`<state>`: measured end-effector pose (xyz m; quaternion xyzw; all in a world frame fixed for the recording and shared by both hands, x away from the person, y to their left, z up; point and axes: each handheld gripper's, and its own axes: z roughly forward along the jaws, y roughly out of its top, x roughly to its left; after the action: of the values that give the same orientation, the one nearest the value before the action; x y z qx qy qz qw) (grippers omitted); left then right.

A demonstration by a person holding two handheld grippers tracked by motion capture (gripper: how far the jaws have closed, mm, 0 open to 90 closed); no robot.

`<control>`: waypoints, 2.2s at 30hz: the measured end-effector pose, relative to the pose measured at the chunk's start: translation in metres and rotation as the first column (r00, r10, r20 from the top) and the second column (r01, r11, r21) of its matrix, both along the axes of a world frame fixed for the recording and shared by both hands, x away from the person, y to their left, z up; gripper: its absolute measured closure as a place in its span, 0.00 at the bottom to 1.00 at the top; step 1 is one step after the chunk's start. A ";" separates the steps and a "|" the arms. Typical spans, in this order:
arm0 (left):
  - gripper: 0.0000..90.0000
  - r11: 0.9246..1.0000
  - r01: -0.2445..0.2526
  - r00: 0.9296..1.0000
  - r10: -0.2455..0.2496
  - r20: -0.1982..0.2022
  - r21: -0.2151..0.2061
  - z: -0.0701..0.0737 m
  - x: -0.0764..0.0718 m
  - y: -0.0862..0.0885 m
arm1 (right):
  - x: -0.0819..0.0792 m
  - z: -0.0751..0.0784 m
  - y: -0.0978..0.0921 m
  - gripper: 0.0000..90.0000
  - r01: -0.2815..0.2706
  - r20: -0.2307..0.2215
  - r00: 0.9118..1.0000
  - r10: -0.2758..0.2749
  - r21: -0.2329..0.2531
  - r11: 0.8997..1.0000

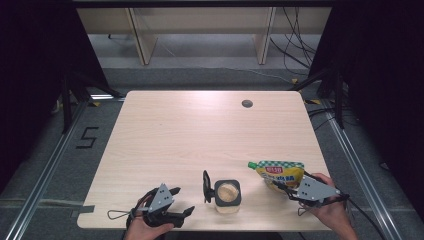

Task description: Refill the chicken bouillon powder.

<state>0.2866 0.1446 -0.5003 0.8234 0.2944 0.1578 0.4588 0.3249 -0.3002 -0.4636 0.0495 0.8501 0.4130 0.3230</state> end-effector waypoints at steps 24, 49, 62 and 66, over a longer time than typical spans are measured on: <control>0.26 1.000 -0.010 1.000 0.010 -0.001 -0.002 0.000 0.000 0.000 | -0.003 -0.001 -0.033 0.45 0.158 -0.157 0.978 -0.139 0.120 0.980; 0.26 1.000 -0.024 1.000 0.024 -0.009 0.009 -0.001 0.002 0.002 | -0.049 -0.004 -0.043 0.33 0.417 -0.329 0.872 -0.362 0.114 0.902; 0.26 1.000 -0.020 1.000 0.020 -0.005 0.011 -0.001 0.002 0.002 | -0.058 -0.010 -0.041 0.33 0.427 -0.351 0.851 -0.391 0.027 0.904; 0.26 0.999 -0.041 0.999 0.041 -0.022 -0.011 -0.002 0.000 0.000 | -0.059 -0.012 -0.041 0.33 0.426 -0.341 0.850 -0.402 -0.005 0.905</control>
<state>0.2870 0.1450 -0.5023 0.8161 0.3170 0.1567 0.4571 0.2654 -0.3416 -0.4759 0.3121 0.8463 0.3492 0.2538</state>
